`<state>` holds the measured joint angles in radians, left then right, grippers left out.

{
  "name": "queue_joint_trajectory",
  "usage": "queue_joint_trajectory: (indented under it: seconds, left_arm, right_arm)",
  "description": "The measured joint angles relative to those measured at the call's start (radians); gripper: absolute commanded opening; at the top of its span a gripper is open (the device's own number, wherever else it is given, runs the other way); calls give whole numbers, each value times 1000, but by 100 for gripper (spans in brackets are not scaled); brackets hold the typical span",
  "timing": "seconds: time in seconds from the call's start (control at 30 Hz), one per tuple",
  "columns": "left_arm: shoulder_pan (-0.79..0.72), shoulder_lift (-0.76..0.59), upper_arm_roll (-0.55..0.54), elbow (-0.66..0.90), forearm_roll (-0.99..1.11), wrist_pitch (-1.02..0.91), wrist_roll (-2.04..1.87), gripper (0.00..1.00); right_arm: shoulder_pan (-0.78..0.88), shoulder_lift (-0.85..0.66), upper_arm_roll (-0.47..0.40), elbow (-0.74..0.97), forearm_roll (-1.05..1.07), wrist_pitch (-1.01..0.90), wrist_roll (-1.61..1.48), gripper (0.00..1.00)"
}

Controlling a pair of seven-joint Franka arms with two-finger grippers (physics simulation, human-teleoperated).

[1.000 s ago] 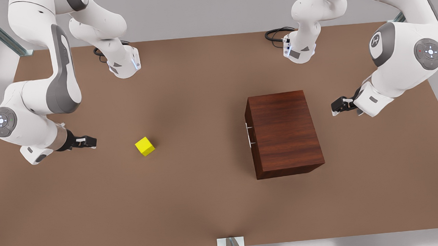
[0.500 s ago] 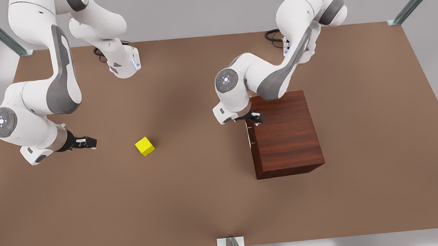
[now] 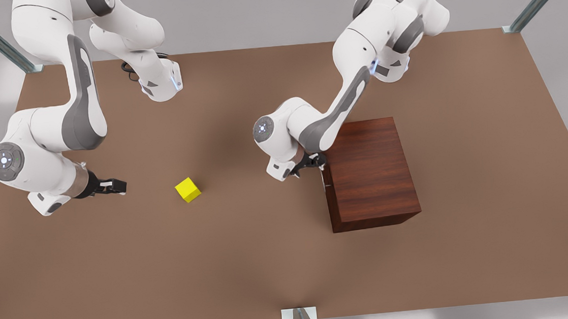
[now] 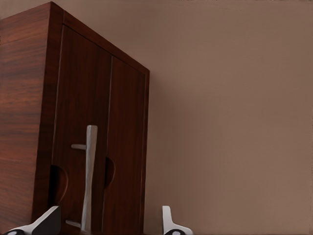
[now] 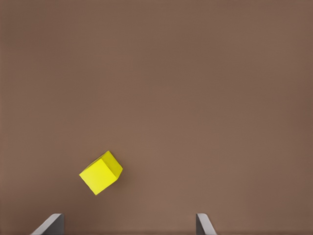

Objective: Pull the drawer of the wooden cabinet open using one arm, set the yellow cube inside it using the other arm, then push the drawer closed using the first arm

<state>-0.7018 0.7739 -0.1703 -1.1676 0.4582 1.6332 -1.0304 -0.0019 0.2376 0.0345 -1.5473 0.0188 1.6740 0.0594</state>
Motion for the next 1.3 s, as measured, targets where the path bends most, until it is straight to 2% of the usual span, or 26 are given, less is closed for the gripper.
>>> queue_joint_trajectory:
  seconds: [0.6,1.3]
  left_arm:
    - [-30,37,0,-20,163,9,-299,100]
    - [-22,74,-2,-13,160,-2,-207,100]
  right_arm:
    - [13,3,0,1,0,0,2,100]
    - [13,9,-1,1,0,0,2,100]
